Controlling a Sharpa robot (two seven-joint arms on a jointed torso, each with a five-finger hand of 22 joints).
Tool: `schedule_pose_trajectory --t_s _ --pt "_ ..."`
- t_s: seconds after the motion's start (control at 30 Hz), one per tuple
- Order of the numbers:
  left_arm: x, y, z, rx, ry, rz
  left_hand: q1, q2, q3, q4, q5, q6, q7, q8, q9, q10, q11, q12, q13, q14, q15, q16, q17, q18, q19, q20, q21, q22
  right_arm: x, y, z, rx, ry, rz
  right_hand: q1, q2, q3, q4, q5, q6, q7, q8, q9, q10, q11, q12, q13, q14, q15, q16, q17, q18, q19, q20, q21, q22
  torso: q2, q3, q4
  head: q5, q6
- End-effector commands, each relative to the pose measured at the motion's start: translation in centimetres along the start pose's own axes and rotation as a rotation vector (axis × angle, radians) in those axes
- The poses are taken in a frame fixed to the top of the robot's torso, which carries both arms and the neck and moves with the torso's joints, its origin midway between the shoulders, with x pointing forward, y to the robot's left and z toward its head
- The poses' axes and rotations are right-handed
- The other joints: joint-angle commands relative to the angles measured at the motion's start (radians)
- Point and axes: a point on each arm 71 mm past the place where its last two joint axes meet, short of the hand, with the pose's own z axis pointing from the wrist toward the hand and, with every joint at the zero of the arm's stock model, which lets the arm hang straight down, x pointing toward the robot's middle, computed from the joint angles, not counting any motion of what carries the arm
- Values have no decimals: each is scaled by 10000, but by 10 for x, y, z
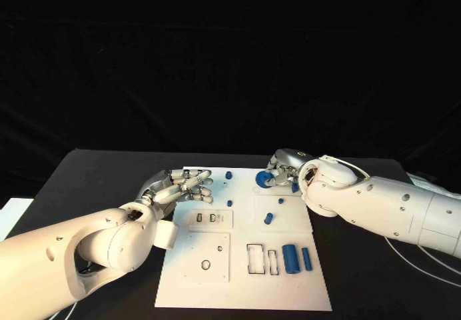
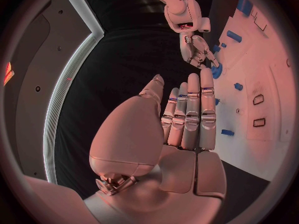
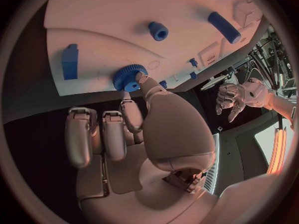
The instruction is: Assemble the parts on the task board
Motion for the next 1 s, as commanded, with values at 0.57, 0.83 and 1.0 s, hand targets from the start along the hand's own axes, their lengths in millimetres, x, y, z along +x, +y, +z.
schedule_pose_trajectory --t_s 0.57,0.83,1.0 --pt "0 0 1 -34 185 -97 64 127 38 -95 -76 45 5 -39 13 1 0 -56 10 -41 1 -72 34 142 -54 7 -36 27 -5 50 -10 -1340 -1017 -94 -228 -92 283 116 -299 320 -163 87 158 218 -64 252 290 778 -95 92 1152 -179 113 -36 89 678 5 -2 6 55 57" --pt "-1 0 2 -34 157 -88 64 127 38 -95 -76 45 5 -39 13 1 0 -56 10 -41 1 -72 34 142 -54 7 -36 27 2 80 -8 -1956 -699 30 -310 -129 305 150 -373 312 -159 59 157 213 -59 238 297 777 -91 91 1147 -180 115 -35 91 683 4 -18 22 121 32" --pt "-2 0 2 -21 129 -78 64 127 38 -95 -76 45 5 -39 13 1 0 -56 10 -41 1 -72 34 142 -54 7 -36 27 6 91 -4 -2098 -542 19 -344 -140 319 165 -405 306 -155 44 156 208 -56 226 298 775 -89 87 1138 -180 115 -34 91 685 15 -18 29 108 29"
